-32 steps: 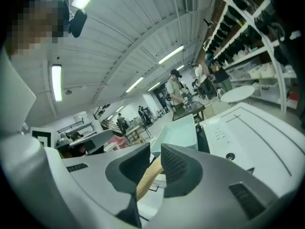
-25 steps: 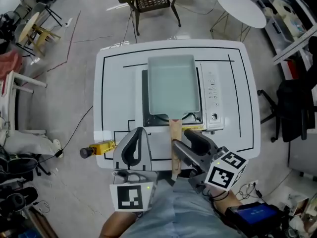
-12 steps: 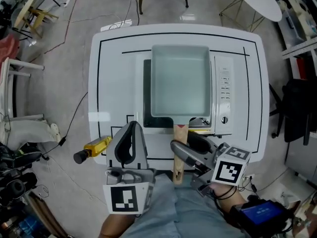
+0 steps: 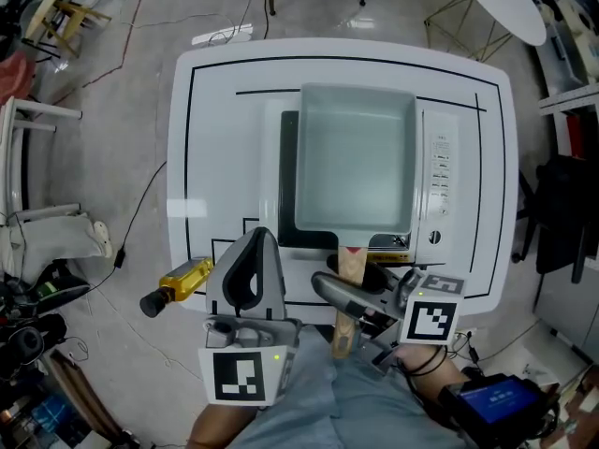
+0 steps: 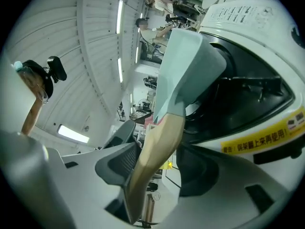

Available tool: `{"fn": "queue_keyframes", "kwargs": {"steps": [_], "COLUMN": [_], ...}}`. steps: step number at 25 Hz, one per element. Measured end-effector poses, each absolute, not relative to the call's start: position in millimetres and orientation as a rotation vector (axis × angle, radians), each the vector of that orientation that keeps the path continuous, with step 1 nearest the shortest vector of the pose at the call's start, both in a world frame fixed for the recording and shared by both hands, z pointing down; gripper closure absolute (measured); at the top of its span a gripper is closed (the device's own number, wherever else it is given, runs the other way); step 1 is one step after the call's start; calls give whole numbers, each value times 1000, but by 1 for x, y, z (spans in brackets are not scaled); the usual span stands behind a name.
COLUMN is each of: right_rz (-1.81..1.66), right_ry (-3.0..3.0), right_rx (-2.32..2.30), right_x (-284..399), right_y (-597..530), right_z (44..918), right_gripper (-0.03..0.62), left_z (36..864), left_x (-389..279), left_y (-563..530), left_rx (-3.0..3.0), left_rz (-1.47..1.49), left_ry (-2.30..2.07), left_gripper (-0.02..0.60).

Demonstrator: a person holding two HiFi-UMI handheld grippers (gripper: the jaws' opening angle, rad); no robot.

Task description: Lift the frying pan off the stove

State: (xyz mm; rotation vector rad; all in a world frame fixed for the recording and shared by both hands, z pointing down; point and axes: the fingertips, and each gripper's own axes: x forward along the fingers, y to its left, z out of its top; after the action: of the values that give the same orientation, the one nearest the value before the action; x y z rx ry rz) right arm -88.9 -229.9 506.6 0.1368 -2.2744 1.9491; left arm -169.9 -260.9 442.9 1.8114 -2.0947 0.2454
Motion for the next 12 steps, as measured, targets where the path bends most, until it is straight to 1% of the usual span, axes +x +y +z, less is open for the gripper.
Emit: {"fn": "queue_keyframes", "kwargs": {"steps": [12], "right_rz": [1991], "right_ry": [-2247], "right_rx": [124], "right_x": [-99], "right_y": [-233], "right_z": [510], "right_gripper": [356], "left_z": [448], "left_x": [-180], "left_y": [-263], "left_rx": [1796], "left_rz": [228], "left_ry": [-2088], "left_gripper": [565]}}
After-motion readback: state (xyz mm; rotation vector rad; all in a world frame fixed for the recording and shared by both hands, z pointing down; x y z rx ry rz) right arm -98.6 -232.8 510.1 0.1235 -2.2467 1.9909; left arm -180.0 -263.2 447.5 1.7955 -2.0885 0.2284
